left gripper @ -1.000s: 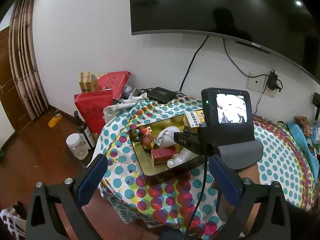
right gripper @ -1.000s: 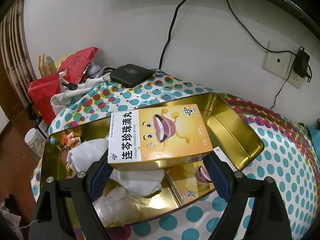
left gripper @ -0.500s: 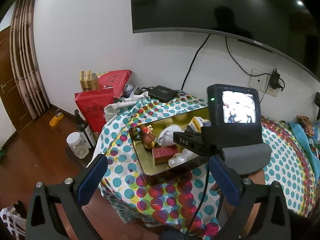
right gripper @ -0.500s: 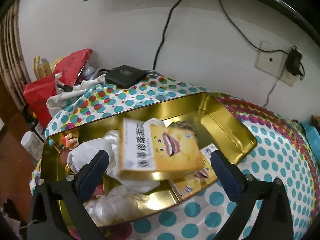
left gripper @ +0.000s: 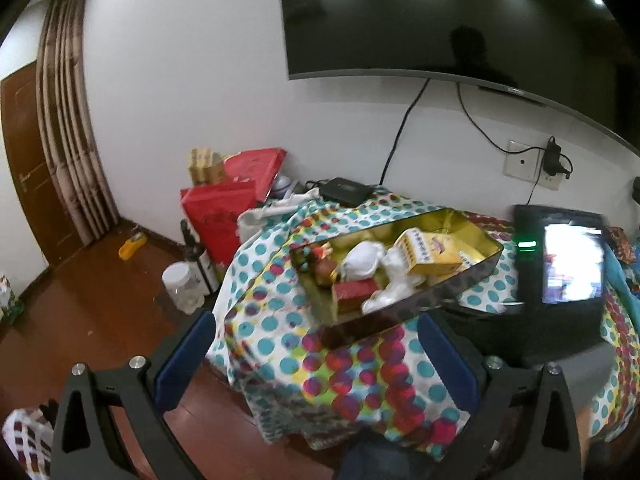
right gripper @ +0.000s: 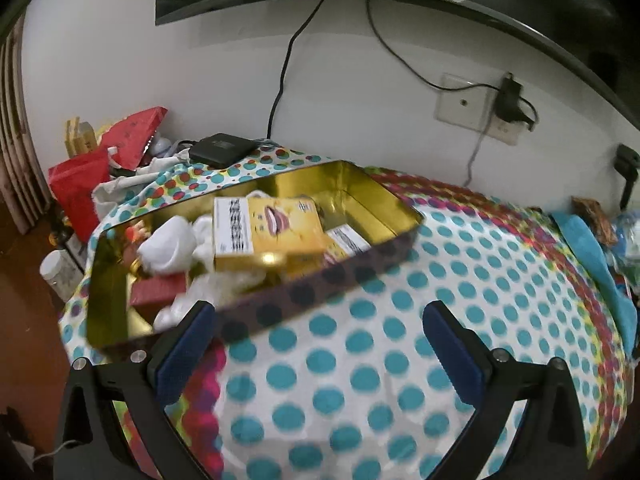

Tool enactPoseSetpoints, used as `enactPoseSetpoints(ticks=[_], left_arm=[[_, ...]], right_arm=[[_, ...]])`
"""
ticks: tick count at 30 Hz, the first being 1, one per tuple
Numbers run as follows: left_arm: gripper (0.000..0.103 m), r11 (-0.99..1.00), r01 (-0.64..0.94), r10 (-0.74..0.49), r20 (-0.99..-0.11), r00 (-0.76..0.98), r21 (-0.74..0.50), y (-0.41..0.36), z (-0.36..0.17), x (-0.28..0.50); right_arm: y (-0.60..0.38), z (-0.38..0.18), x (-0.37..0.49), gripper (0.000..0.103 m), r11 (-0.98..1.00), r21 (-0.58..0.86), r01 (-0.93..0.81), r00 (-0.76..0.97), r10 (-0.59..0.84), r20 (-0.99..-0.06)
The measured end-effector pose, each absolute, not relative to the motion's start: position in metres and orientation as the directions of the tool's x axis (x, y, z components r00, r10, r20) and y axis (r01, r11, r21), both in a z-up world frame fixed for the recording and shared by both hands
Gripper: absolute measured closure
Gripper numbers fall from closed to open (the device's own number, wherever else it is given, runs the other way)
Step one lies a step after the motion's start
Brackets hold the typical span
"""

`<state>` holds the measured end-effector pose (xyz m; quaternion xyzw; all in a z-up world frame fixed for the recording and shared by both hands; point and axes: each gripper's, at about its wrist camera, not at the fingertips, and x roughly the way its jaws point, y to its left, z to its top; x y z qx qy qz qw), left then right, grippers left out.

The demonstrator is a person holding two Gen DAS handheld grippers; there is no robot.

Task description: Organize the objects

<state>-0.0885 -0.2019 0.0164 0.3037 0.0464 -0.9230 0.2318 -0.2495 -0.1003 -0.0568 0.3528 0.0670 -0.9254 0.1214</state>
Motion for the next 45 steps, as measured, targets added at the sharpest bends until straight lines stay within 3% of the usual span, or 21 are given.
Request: enactPoseSetpoints(ticks=[4, 13, 19, 28, 45], left_arm=[[0.000, -0.876, 0.480, -0.423, -0.564, -0.709, 0.054, -0.203, 0.010, -0.066], [0.000, -0.863, 0.497, -0.451, -0.578, -0.680, 0.088, -0.191, -0.007, -0.056], [0.000, -0.865, 0.497, -0.450, -0.550, -0.703, 0.072, -0.184, 0.006, -0.053], [0.000, -0.863, 0.500, -0.450, -0.556, -0.698, 0.071, -0.180, 0.009, -0.058], [0.000, -0.858, 0.500, -0.475, -0.544, -0.692, 0.114, -0.184, 0.000, -0.045]], right_arm=[[-0.073, -0.039, -0.209, 0.000, -0.967, 0.002, 0.256, -0.733, -0.195, -0.651], [-0.047, -0.017, -0.144, 0.000, -0.957, -0.078, 0.280, -0.779, -0.179, -0.601], [-0.033, -0.009, -0.136, 0.000, -0.956, -0.046, 0.291, -0.784, -0.211, -0.584], [-0.034, 0.000, -0.135, 0.000, -0.962, -0.115, 0.249, -0.827, -0.150, -0.542], [-0.035, 0.004, -0.126, 0.000, -0.939, -0.042, 0.340, -0.798, -0.265, -0.542]])
